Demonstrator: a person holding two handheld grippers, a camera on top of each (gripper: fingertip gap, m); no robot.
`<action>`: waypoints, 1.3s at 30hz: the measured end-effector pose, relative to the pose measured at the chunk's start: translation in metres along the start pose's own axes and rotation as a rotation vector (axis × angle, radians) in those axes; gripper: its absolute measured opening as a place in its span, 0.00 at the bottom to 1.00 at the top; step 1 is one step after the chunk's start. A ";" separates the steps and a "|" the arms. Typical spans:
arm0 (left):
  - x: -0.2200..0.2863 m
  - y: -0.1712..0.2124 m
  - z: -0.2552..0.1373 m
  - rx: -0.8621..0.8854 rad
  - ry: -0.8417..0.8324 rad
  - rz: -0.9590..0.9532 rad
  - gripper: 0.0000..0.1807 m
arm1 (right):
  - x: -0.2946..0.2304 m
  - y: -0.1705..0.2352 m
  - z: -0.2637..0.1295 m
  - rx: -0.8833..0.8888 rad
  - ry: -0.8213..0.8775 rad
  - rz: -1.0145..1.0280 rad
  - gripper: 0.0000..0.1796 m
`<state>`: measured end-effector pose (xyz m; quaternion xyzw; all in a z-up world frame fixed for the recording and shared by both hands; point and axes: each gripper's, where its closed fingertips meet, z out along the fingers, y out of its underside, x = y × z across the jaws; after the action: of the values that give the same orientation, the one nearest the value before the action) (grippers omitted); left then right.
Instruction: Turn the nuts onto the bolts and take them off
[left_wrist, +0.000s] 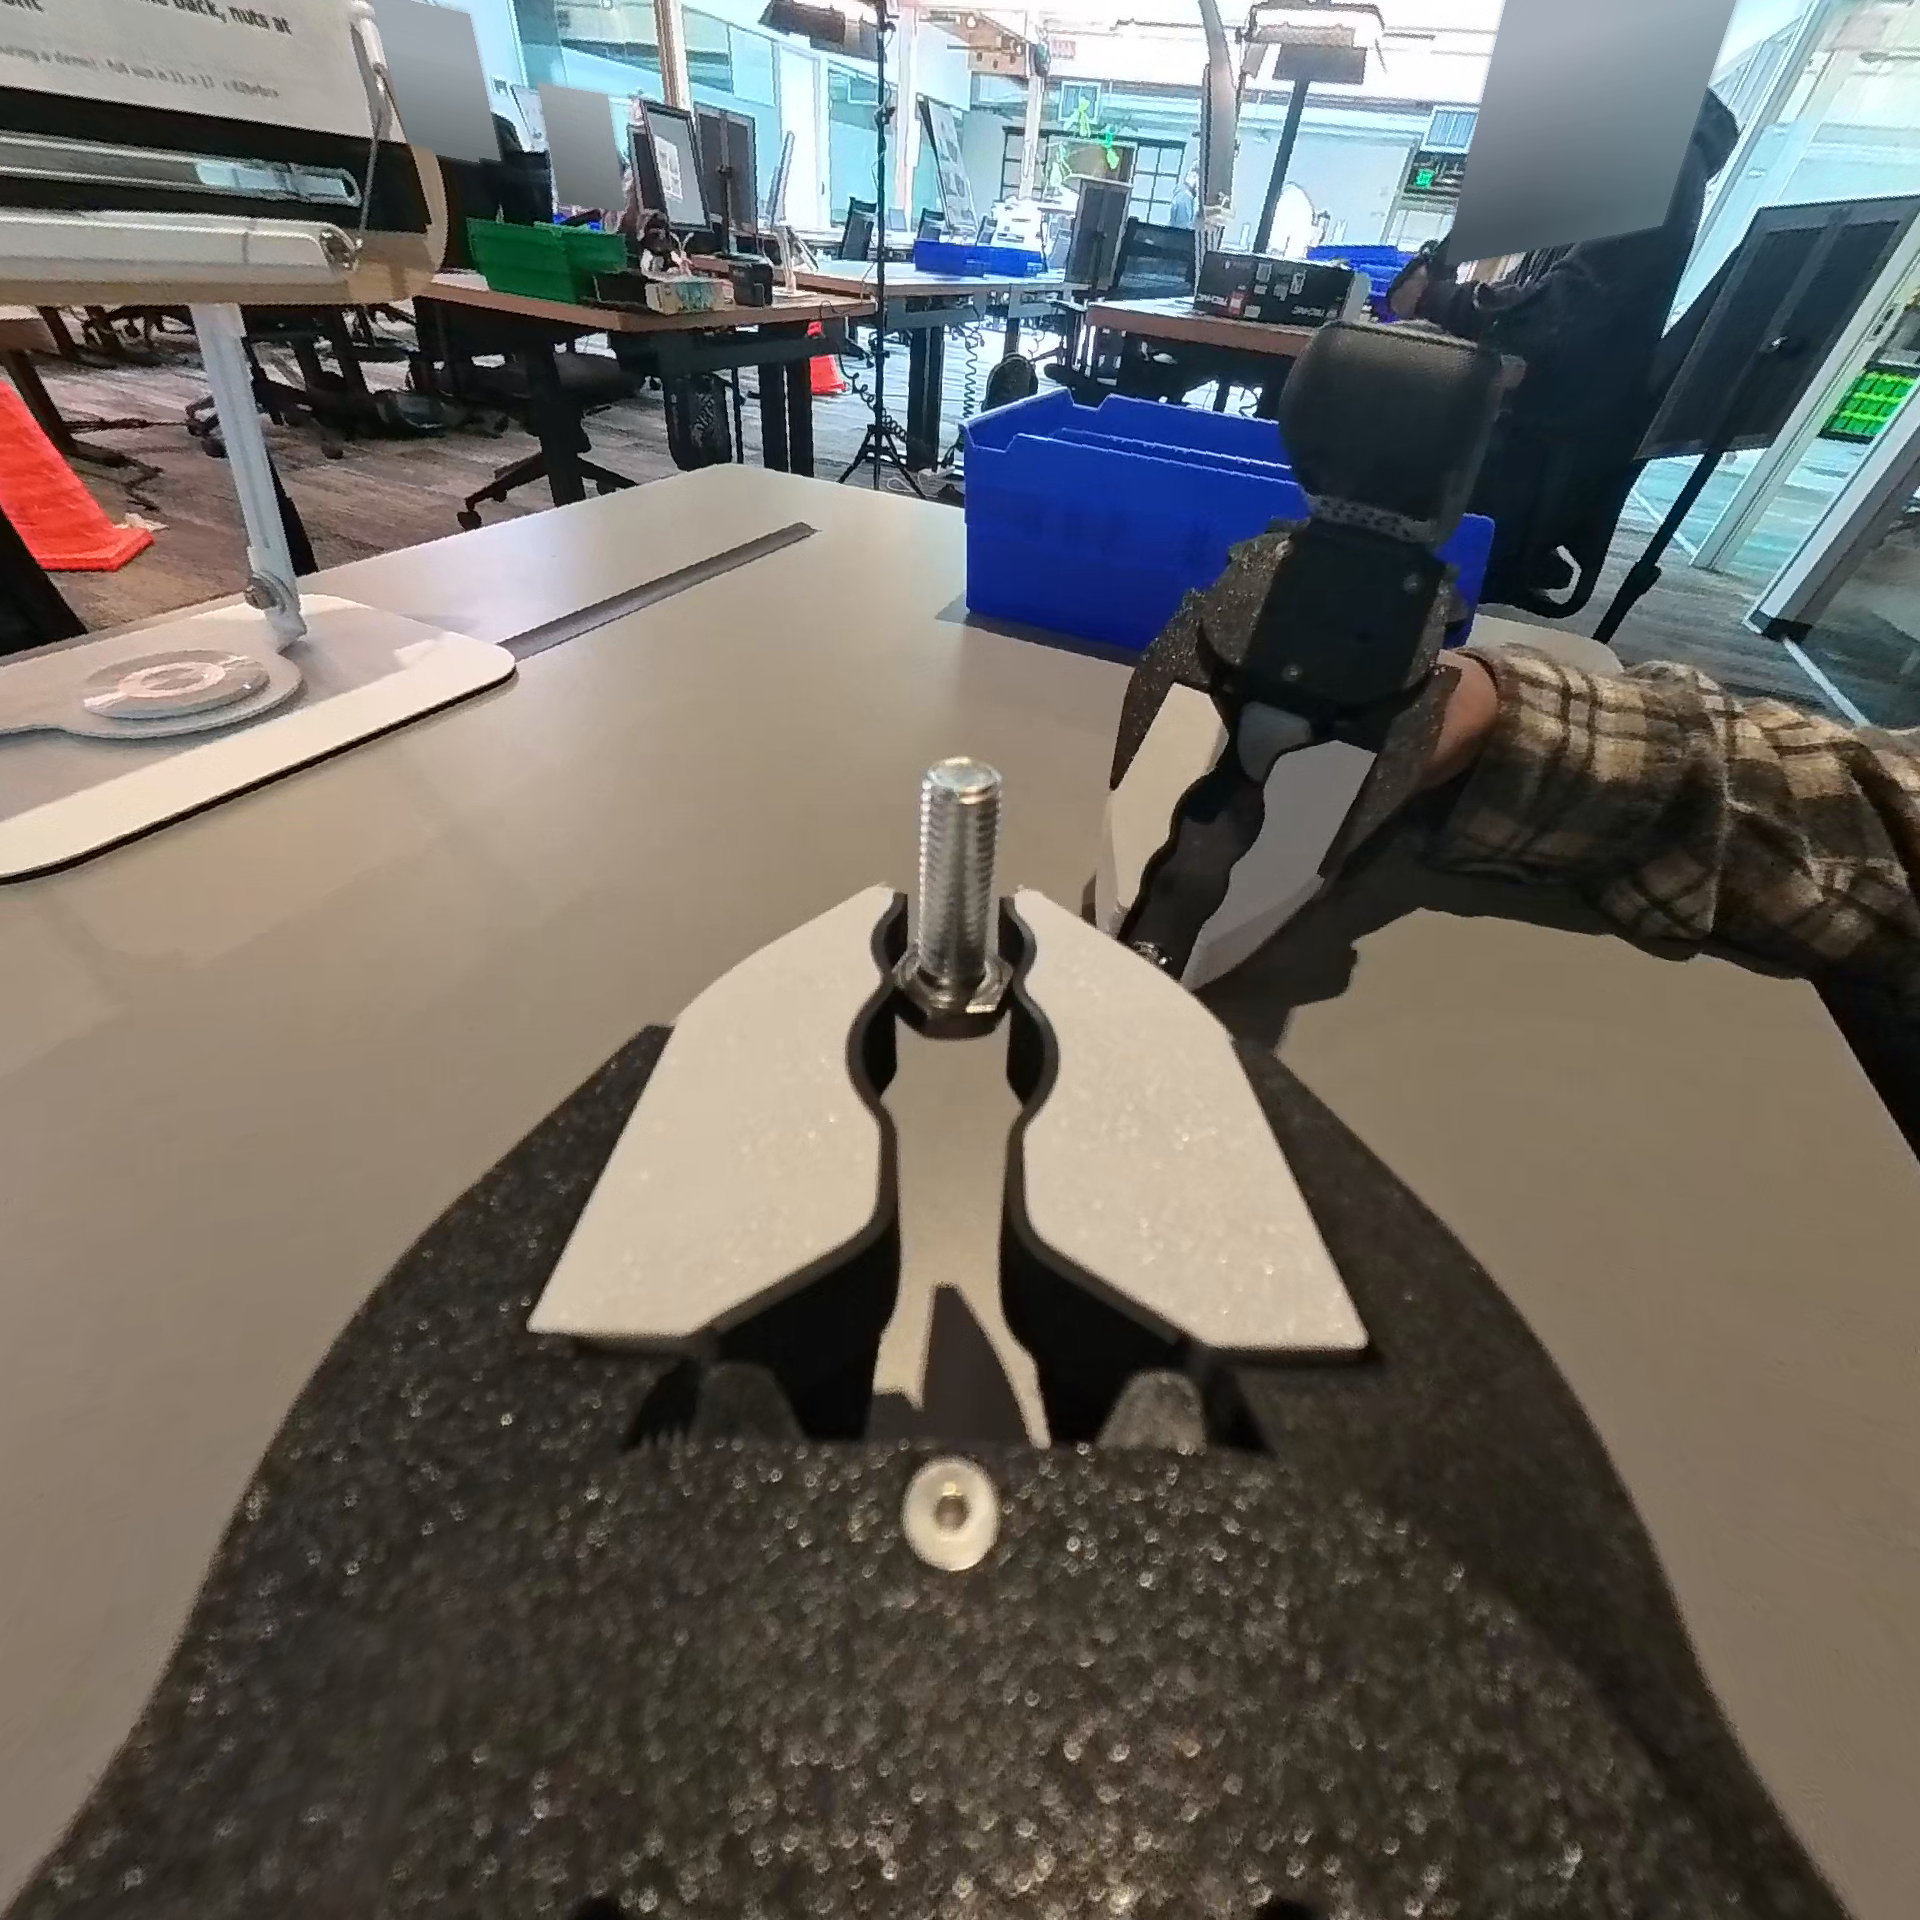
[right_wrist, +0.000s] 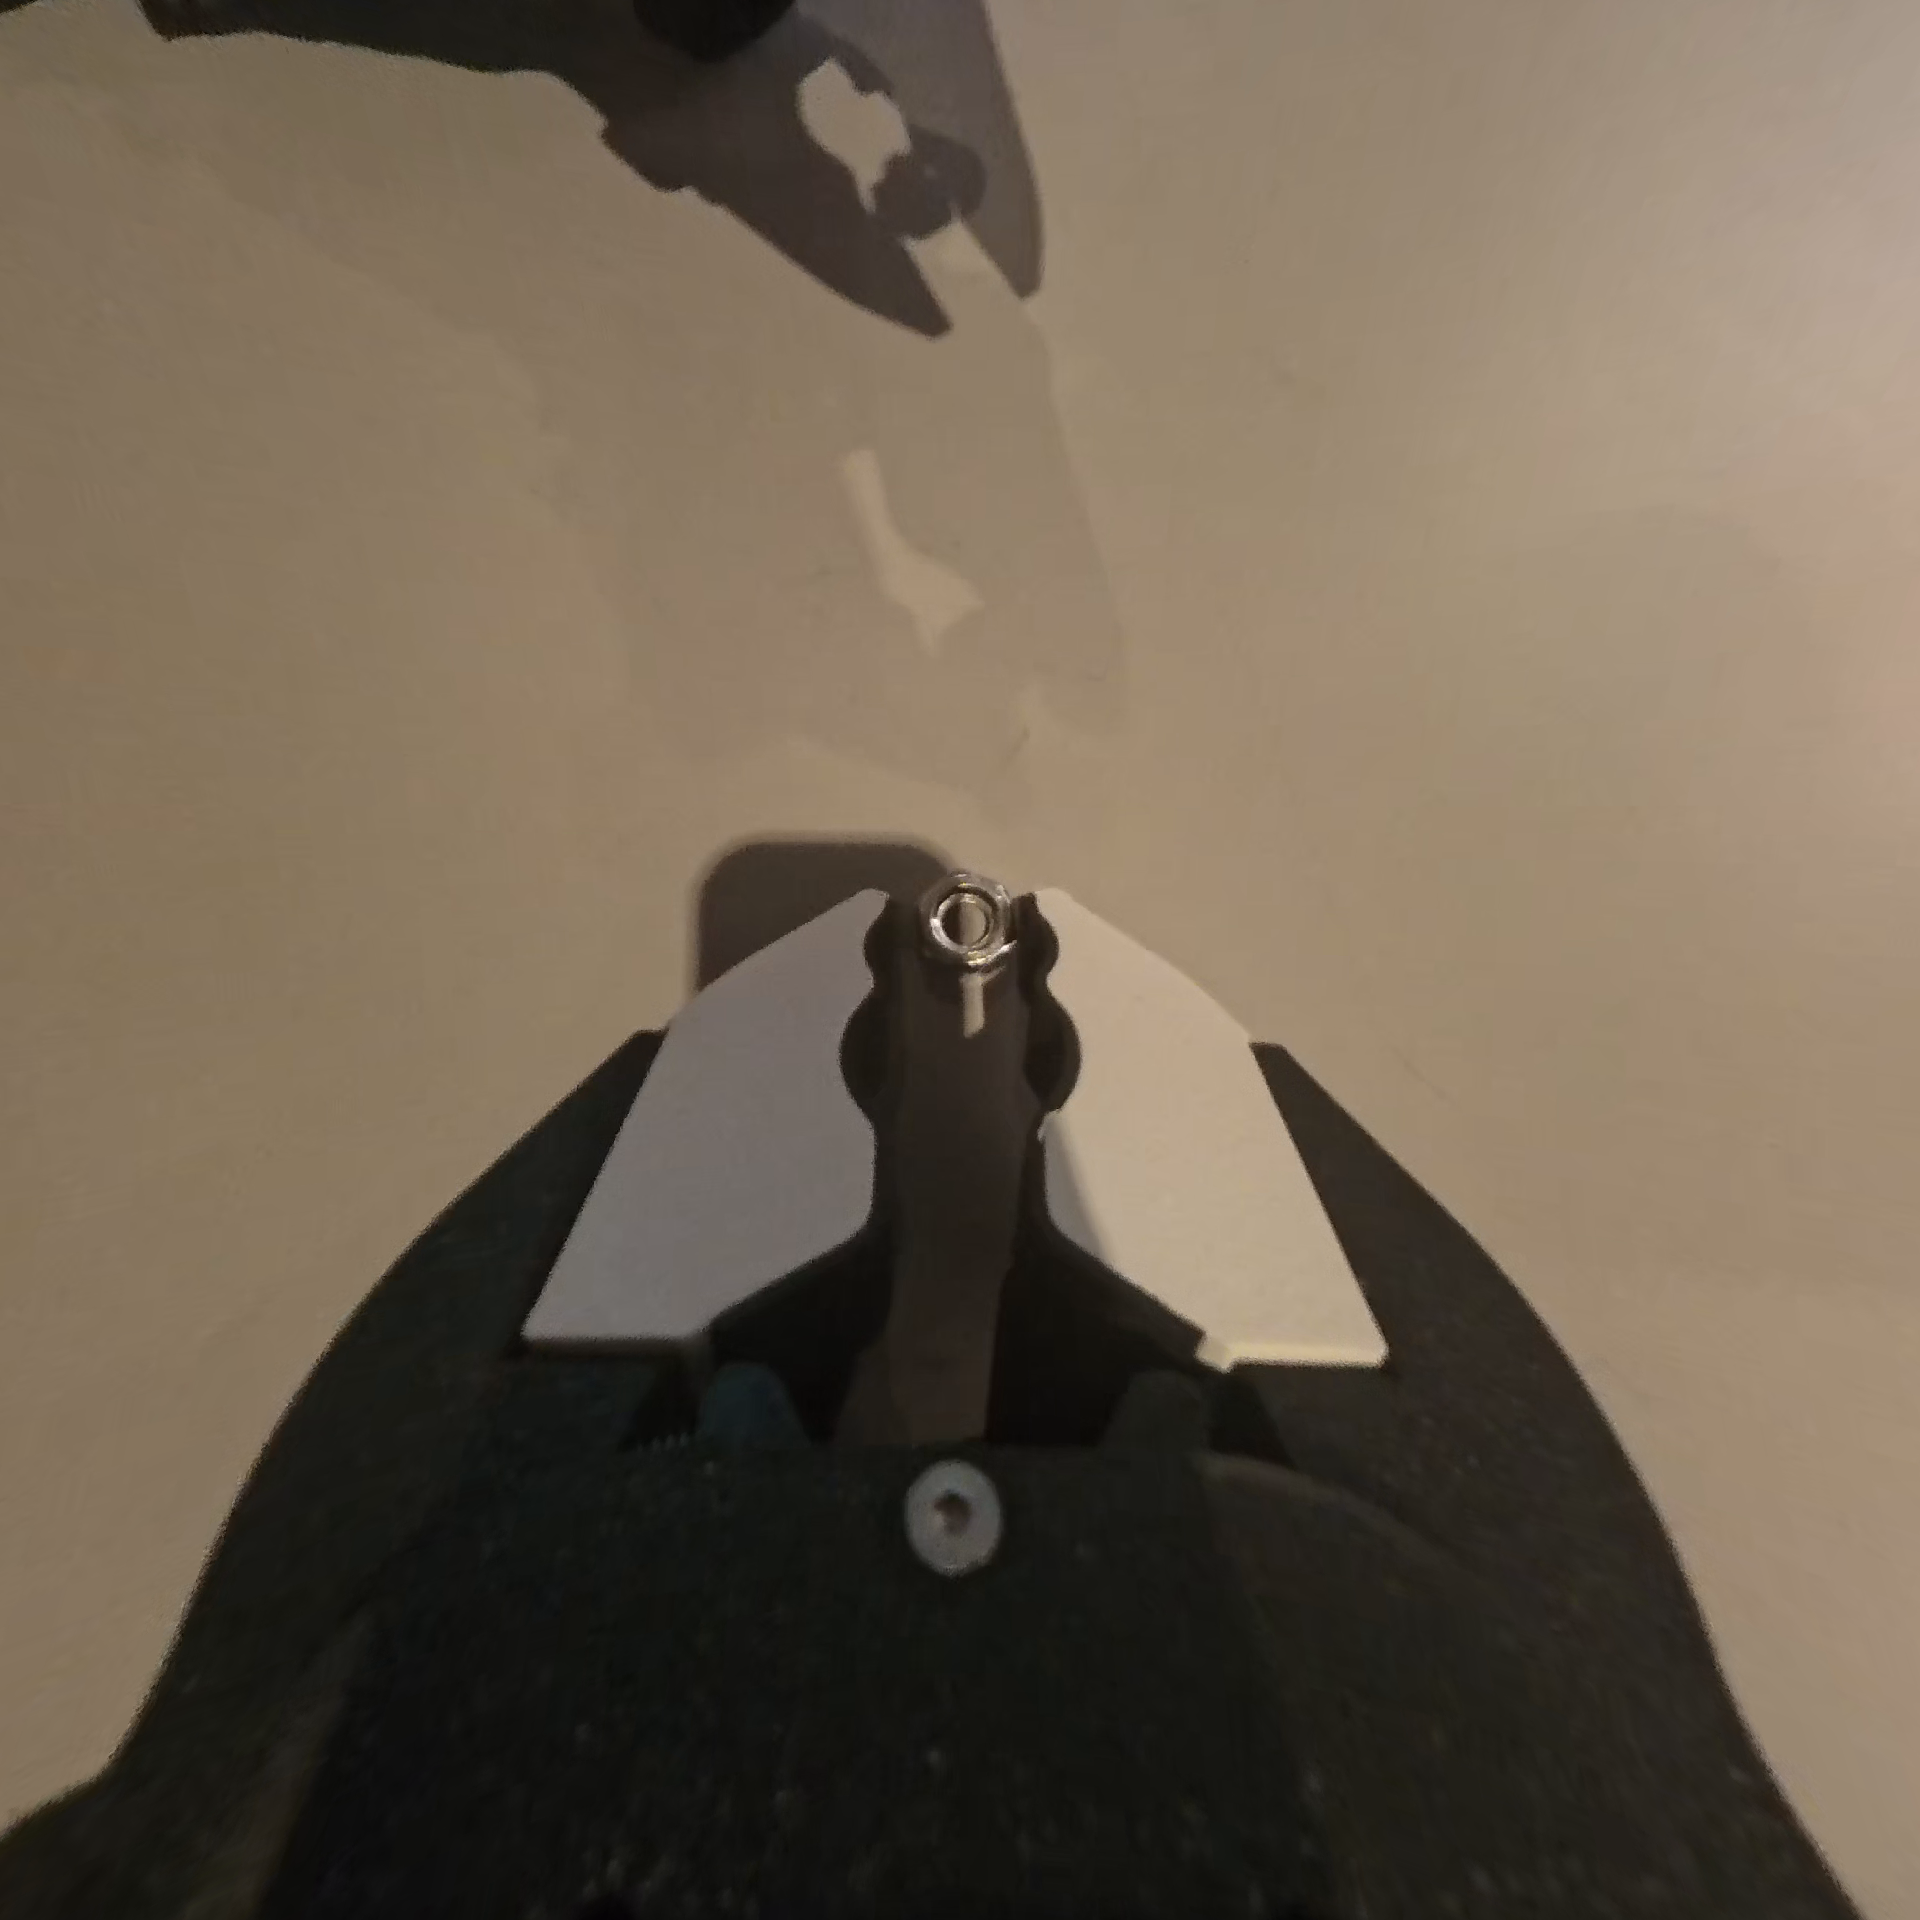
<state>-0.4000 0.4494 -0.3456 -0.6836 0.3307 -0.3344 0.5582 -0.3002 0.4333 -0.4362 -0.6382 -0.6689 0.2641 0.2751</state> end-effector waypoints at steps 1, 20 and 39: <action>0.000 0.001 0.000 -0.002 0.000 -0.001 0.09 | 0.000 0.000 0.000 0.000 -0.001 0.001 0.12; 0.000 -0.001 0.000 0.000 -0.003 0.003 0.09 | 0.002 0.000 0.000 0.001 0.013 0.011 0.10; 0.005 0.008 0.006 -0.079 -0.031 0.087 0.09 | 0.018 -0.018 -0.014 0.137 0.110 0.084 0.09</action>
<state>-0.3931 0.4472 -0.3534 -0.6953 0.3643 -0.2857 0.5498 -0.3033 0.4507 -0.4128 -0.6589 -0.6057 0.2851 0.3429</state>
